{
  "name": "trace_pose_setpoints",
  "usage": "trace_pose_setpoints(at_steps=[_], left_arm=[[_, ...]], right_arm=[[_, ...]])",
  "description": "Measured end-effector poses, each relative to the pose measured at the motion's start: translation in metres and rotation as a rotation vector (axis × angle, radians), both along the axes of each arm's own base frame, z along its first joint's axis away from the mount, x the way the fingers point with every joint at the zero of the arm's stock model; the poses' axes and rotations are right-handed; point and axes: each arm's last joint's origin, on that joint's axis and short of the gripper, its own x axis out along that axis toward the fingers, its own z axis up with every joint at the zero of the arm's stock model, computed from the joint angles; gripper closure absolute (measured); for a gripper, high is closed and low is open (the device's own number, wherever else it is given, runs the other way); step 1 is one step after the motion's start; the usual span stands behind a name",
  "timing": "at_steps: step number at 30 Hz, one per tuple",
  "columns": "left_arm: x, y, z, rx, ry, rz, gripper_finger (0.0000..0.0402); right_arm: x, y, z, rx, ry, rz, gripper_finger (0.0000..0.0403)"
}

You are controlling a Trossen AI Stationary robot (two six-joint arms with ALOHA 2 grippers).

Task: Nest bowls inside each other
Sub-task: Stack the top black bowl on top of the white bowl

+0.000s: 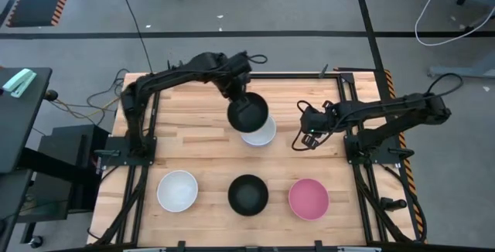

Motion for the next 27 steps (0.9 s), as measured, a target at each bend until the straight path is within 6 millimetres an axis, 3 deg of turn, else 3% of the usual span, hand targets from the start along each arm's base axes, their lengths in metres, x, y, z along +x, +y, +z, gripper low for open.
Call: trace_pose_setpoints(at_steps=[5, 10, 21, 27], left_arm=[[0.024, 0.003, -0.016, -0.011, 0.059, -0.063, 0.0391], [0.035, 0.005, -0.038, -0.037, 0.137, -0.094, 0.039], [0.051, 0.012, -0.082, -0.084, 0.225, -0.132, 0.0391], [0.053, 0.01, -0.084, -0.116, 0.204, -0.177, 0.0391]], right_arm=[[-0.002, 0.0, -0.018, -0.001, 0.012, 0.005, 0.0326], [-0.006, 0.0, -0.031, 0.003, 0.039, 0.004, 0.0326], [0.001, 0.0, -0.031, 0.001, -0.028, 0.03, 0.0326], [0.002, 0.0, -0.031, -0.002, -0.03, 0.043, 0.0326]])
